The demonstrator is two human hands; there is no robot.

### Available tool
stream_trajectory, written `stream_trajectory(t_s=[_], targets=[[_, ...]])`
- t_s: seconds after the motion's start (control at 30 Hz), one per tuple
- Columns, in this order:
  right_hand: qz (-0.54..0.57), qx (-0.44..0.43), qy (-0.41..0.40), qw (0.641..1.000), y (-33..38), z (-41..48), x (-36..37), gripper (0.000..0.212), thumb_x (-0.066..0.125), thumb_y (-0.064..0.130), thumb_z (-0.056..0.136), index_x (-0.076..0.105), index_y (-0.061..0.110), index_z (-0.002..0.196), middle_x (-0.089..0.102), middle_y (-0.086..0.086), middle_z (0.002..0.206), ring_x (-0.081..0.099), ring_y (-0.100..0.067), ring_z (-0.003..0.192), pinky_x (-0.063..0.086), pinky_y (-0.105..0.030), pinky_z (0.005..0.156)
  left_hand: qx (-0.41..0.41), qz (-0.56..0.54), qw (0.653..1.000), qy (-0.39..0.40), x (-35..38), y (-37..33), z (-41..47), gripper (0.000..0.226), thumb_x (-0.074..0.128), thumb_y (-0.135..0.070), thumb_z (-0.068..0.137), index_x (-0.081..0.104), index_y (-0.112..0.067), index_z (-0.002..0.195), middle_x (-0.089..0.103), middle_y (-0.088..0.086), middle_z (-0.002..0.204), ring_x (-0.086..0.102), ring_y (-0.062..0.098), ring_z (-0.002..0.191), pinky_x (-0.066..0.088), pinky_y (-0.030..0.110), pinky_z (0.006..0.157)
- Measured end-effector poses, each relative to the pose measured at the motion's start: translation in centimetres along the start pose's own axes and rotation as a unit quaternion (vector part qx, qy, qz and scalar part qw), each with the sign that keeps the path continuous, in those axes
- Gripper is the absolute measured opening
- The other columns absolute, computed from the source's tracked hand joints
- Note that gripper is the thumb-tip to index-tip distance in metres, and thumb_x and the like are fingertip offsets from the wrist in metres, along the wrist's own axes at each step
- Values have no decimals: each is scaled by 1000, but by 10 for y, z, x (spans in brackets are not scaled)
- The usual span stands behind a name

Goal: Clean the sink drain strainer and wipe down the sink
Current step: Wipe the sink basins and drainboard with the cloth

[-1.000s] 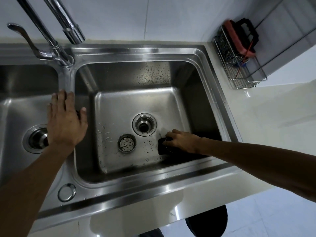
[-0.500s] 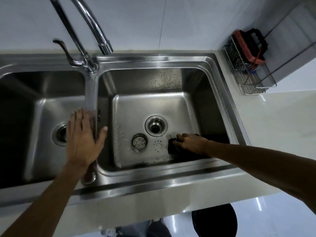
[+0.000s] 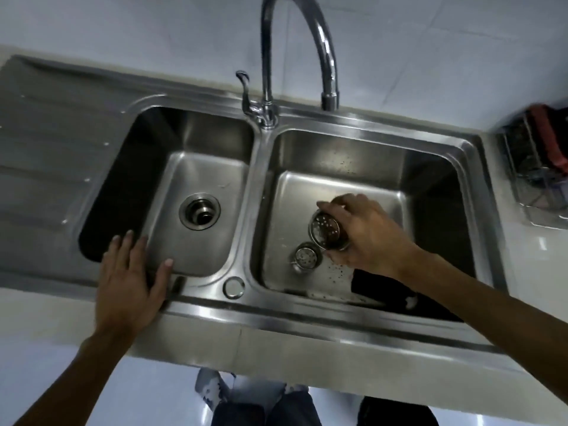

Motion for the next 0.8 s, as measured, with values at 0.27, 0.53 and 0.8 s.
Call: stream_trajectory(t_s=[0.27,0.53,0.8], targets=[[81,-164,-63,981,184,147,-14,88,80,42,71,42,14,146,46,-12,134,47,-29,121,44,-40,100,-36,24,999,-22,1,8,3,85,24,-65,94,30,-5,154,20,17,164,11,33,153,15,53,123],[-43,-186,154,969,222,210,126,76,79,16,77,43,7,143,36,-18,146,51,-35,125,57,-42,89,-39,13,999,-32,2,13,4,83,27,-64,94,26,-9,155,21,13,164,13,32,153,20,53,121],[-61,-174,200,962,207,211,167,59,70,15,85,44,7,138,39,-23,139,52,-41,121,52,-47,88,-36,25,999,-28,4,12,5,82,34,-61,93,27,-7,154,25,16,162,16,36,151,20,54,120]])
Point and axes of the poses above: each hand's wrist, its own z-axis towards the middle knuckle, its own x-axis out of the palm, y = z × x, the point moved 5 cm from there along z, towards the middle knuckle
